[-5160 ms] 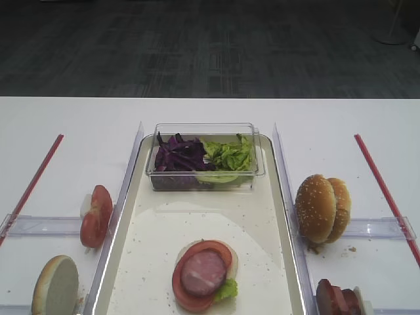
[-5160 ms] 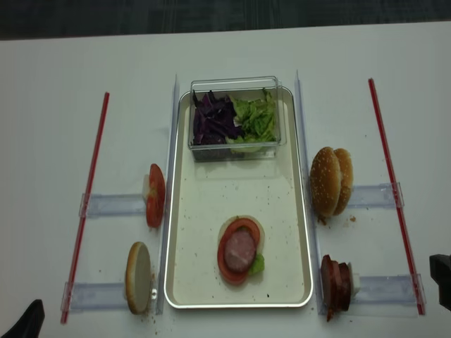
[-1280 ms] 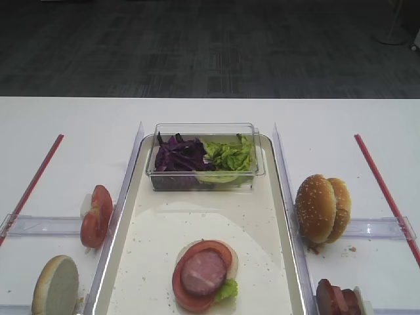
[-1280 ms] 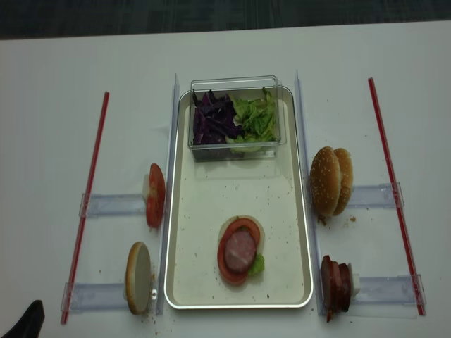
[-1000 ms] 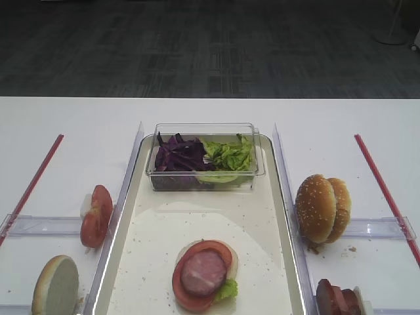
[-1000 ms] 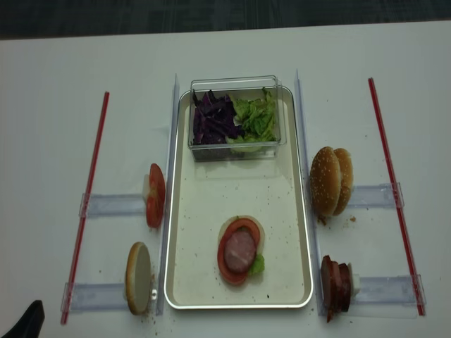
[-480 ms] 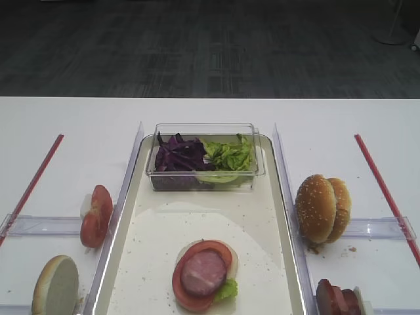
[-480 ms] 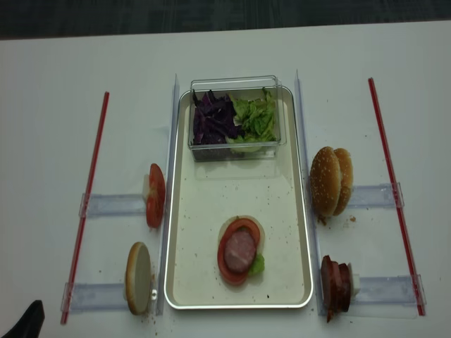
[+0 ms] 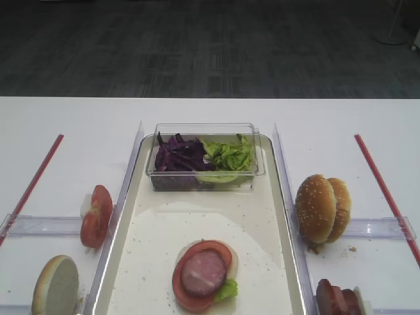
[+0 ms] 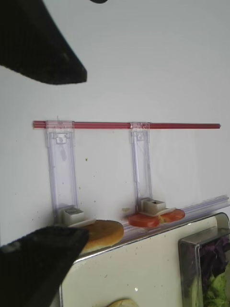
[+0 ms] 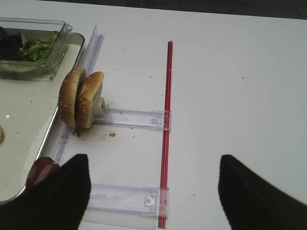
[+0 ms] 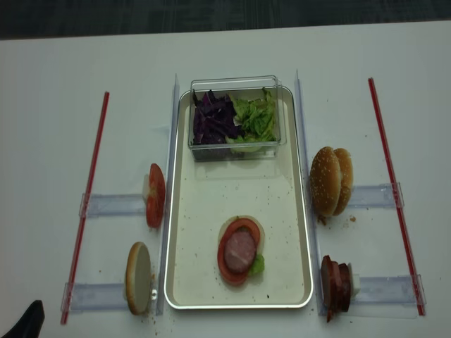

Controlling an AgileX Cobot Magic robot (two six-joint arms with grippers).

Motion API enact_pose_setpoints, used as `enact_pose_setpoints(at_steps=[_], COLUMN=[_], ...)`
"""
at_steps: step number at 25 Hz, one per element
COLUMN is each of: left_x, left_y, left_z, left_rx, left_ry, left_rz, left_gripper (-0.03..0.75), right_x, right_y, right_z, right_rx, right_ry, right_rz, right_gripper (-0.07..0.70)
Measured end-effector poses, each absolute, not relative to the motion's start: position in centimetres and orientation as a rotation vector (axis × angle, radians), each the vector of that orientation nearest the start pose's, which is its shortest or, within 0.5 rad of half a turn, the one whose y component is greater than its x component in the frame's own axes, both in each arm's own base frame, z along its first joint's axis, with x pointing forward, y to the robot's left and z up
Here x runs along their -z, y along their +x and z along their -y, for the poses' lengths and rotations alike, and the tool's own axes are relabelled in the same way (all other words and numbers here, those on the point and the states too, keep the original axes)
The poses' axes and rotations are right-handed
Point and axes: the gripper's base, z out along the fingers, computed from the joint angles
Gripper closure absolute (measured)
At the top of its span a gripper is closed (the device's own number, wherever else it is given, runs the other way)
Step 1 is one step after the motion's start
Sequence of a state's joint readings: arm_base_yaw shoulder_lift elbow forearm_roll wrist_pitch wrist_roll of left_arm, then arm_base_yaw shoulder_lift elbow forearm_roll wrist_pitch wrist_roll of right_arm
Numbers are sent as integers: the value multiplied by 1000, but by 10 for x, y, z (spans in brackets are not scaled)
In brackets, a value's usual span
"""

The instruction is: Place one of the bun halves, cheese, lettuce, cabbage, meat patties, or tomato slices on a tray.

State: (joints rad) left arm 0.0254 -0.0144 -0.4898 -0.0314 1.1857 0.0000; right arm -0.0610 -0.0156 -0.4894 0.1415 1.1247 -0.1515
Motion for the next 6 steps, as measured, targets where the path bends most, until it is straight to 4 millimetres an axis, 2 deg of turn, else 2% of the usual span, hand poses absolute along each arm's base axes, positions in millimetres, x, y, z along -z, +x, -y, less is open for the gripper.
enact_pose_setpoints(at_steps=[6], left_x=[-265], left_y=[-12], left_z=[3], left_rx=[24], left_ry=[-24], left_rz=[-2165], left_gripper=[161], right_x=[-270], right_y=[-9], right_z=[-12], right_rx=[-40], right_ry=[-107], right_rz=[-2092], right_gripper=[59])
